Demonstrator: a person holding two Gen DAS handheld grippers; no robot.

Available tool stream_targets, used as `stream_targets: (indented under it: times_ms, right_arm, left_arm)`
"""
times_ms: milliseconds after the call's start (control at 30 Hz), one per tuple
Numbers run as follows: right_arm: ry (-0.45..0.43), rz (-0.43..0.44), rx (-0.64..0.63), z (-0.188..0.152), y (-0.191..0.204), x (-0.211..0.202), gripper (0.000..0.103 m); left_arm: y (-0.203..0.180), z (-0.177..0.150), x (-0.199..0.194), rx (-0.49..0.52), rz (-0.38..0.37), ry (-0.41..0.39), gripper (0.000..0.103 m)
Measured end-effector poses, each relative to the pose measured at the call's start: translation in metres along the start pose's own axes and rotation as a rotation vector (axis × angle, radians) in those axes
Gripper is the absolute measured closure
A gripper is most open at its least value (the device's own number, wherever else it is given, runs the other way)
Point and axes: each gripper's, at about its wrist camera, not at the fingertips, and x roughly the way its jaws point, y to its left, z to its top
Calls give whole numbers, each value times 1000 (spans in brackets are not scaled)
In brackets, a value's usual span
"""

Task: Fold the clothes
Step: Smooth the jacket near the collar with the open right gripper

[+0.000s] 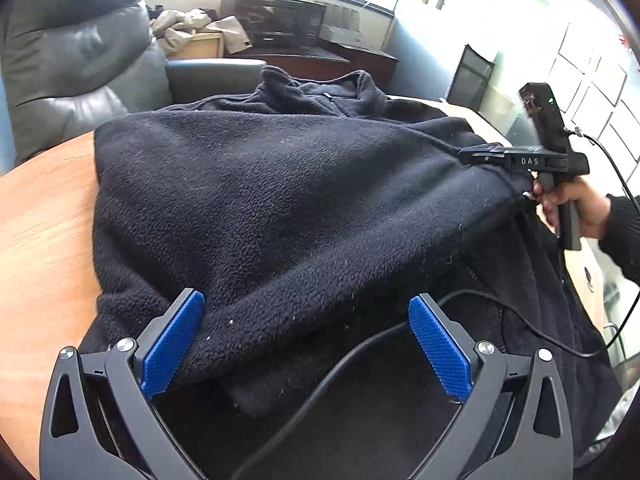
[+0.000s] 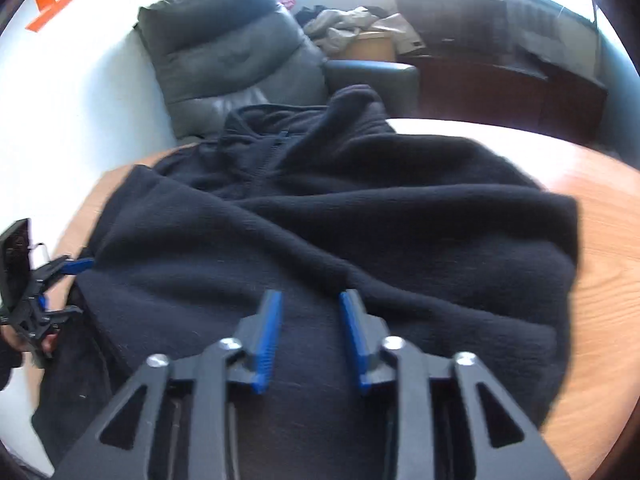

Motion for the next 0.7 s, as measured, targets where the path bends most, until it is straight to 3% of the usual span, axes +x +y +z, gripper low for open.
stream_targets:
  times_ms: [33, 100, 200, 300, 367, 400, 433, 533, 600, 700]
  right_arm:
    - [6, -59, -4, 4, -2, -4, 74]
    - [-26, -85, 6, 19, -2, -18, 65]
    - [-57, -20, -34, 47, 19, -4, 35]
    - [-85, 53, -81, 74, 42, 14, 35]
    - [-12, 42, -33, 72, 37, 50, 37]
    - [25, 21, 10, 68, 29, 66, 43]
    - [3, 10, 47, 64, 20, 71, 52]
    - [-49, -90, 117, 57, -1, 65, 57]
    - [-53, -152, 148, 55, -13, 62, 57]
    - [-54, -225, 169, 65, -21, 55, 57]
  left_arm:
    - [-1, -2, -2, -13, 18, 3, 1]
    - [-4, -4, -7, -25, 45, 12, 0]
    - [-12, 6, -21, -8, 74, 9, 0]
    - [-20, 34, -39, 25, 45, -84, 0]
    - [-15, 51, -30, 27, 26, -92, 0]
    - [-9, 56, -16, 11, 24, -68, 0]
    - [-2, 60, -2, -5, 22, -44, 0]
    - [11, 53, 39, -24, 46, 49, 0]
    - [4, 44, 38, 24, 66, 17, 0]
    - [5, 37, 31, 0, 56, 9, 0]
